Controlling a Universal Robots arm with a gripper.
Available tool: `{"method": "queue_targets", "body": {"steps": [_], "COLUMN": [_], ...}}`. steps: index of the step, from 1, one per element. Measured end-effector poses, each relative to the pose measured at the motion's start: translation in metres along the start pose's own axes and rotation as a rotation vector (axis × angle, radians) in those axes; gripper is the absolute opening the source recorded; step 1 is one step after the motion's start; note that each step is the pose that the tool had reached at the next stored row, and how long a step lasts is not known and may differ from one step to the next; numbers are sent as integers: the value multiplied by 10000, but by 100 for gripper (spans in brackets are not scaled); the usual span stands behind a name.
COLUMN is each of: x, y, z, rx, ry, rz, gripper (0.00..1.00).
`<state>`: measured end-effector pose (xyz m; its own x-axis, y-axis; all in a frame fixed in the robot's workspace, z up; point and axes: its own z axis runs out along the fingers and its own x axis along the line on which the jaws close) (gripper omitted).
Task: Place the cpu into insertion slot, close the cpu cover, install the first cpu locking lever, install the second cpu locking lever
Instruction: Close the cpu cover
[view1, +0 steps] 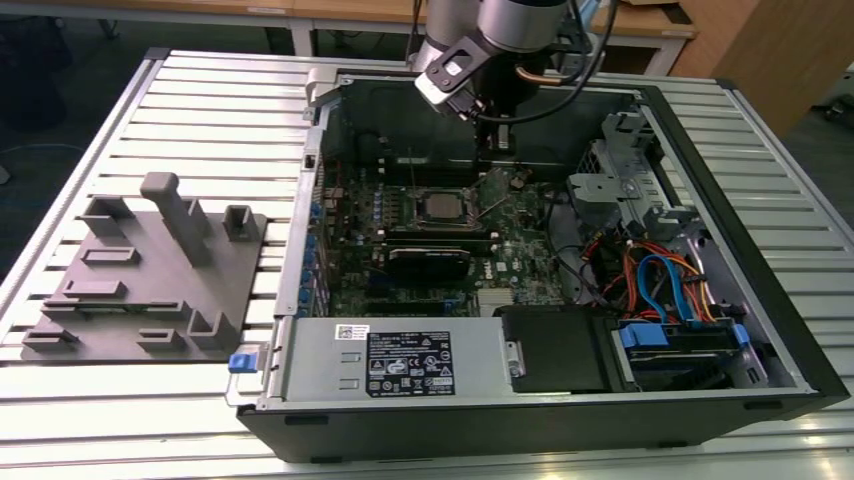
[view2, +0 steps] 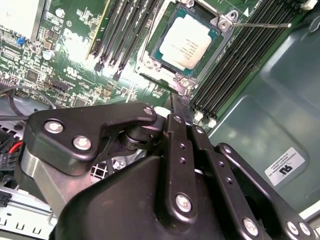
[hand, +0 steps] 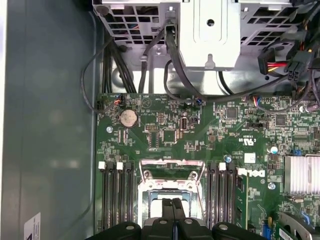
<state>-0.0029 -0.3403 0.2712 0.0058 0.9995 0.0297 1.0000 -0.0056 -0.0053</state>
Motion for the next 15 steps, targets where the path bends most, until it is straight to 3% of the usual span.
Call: {"method": "queue_targets", "body": {"steps": [15], "x": [16], "y": [84], "z": [0], "rx": [0], "ry": [1], "rz": [0], "gripper": [11]}}
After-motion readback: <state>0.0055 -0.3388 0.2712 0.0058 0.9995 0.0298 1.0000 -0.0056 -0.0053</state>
